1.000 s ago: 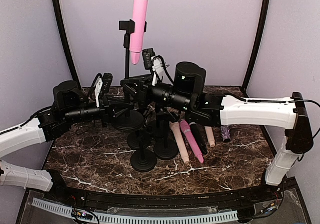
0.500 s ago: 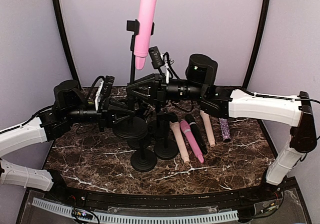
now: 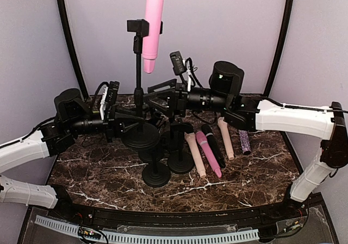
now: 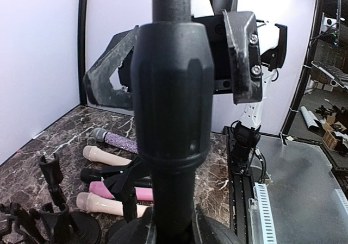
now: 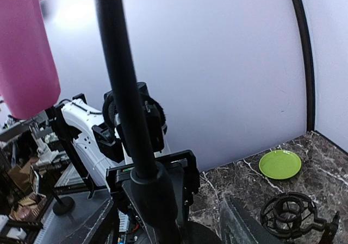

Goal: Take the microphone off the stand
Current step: Unscrew the knob on the stand of the microphone stand.

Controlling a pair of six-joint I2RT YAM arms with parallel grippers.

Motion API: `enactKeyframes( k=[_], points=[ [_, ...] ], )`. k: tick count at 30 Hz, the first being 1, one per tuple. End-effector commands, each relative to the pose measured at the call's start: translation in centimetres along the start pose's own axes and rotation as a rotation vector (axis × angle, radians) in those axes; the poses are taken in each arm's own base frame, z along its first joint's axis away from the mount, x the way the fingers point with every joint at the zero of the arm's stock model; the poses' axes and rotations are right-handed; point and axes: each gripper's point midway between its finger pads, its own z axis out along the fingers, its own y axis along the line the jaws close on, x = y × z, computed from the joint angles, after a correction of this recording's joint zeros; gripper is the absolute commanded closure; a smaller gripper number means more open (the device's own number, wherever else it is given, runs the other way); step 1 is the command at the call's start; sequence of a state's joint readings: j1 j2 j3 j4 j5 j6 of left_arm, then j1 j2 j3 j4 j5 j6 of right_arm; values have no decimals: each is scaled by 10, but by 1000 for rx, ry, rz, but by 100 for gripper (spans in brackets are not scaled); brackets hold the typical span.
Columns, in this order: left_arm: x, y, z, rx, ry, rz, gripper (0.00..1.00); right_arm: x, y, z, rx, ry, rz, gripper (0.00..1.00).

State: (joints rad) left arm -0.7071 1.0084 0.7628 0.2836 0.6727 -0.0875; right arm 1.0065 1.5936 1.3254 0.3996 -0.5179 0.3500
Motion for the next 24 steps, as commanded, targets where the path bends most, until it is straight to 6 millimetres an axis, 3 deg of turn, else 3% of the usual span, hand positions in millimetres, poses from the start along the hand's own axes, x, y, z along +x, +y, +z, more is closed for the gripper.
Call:
enactKeyframes(
  k=[1,8,12,16,24],
  points=[
    [-49,1,-19,-98,-182,111,100,-30,-13,-22,100,-118,-3,27],
    [-53,28,-34,-295,-216,89,100,-29,-62,-43,385,-172,72,17],
    [-48,45,-37,-387,-192,66,100,-22,-81,-43,487,-167,131,14],
    [-44,50,-36,-407,-176,52,100,-16,-80,-30,494,-151,154,13],
    [-37,57,-33,-425,-155,30,100,-7,-54,13,464,-107,104,18]
  ],
)
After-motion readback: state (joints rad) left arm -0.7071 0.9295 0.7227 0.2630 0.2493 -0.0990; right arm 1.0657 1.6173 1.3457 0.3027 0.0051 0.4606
